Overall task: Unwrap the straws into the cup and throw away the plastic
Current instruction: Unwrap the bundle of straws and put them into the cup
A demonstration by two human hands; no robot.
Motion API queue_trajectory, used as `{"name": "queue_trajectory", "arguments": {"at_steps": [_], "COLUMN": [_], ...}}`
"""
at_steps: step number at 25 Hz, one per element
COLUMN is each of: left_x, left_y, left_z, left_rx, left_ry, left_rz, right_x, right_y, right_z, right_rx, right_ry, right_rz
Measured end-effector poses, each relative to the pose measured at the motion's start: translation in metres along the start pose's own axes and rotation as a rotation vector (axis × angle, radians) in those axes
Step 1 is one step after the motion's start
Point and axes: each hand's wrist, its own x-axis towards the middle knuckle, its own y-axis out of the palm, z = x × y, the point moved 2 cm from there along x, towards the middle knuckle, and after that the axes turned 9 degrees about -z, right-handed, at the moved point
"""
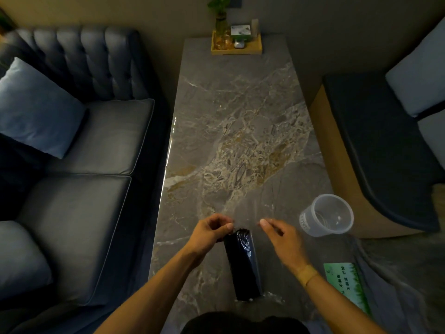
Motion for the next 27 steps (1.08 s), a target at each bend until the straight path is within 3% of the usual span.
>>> {"name": "queue_trajectory", "arguments": {"at_steps": [6, 18, 27], "left_x": [-0.003, -0.01, 0.01], "left_y": [-0.008, -0.008, 0.014], "left_z": [-0.019, -0.085, -0.109], "left_rx": [-0.052, 0.049, 0.264], "left_ry": [0.011, 0.389, 0.535], "left_rz": [-0.037, -0.01, -0.046], "right_x": [0.008, -0.001, 0.008], "right_y": [-0.019, -0.054, -0.043], "right_z": [0.012, 0.091, 0.143], "right_rx": [0.211, -0.147, -0.229], "right_ry": [0.147, -0.286, -0.307], "right_rz": [0.084, 0.175, 0.14]}}
